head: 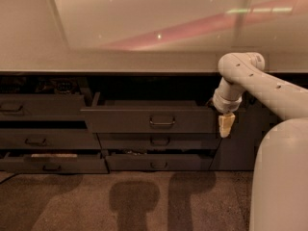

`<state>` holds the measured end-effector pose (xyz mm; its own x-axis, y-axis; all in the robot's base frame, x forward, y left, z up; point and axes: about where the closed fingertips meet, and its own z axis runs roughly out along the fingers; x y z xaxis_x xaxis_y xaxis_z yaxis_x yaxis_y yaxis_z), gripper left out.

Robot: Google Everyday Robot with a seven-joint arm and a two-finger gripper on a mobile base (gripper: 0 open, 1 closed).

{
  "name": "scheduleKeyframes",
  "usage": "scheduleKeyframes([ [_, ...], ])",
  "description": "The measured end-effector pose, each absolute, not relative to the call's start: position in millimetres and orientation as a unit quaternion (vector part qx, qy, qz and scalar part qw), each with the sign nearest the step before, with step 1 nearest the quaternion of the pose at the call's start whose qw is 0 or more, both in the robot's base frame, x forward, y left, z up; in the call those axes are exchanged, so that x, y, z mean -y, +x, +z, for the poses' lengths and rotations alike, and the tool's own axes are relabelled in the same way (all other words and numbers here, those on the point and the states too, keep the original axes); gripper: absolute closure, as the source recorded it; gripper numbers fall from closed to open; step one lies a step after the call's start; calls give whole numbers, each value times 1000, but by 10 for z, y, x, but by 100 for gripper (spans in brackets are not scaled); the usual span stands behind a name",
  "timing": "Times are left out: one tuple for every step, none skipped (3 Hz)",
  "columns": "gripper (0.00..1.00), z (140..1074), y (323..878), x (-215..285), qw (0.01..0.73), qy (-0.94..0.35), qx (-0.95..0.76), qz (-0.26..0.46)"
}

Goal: Open top drawer

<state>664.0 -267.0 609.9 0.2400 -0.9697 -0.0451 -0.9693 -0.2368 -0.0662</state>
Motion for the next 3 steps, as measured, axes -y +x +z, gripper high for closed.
scheduleKeyframes([
  [43,6099,6640,2670,40,-786,-616,-3],
  [66,6099,6639,2670,40,-786,-616,-3],
  [89,6103,6565,2666,38,-790,-612,-6],
])
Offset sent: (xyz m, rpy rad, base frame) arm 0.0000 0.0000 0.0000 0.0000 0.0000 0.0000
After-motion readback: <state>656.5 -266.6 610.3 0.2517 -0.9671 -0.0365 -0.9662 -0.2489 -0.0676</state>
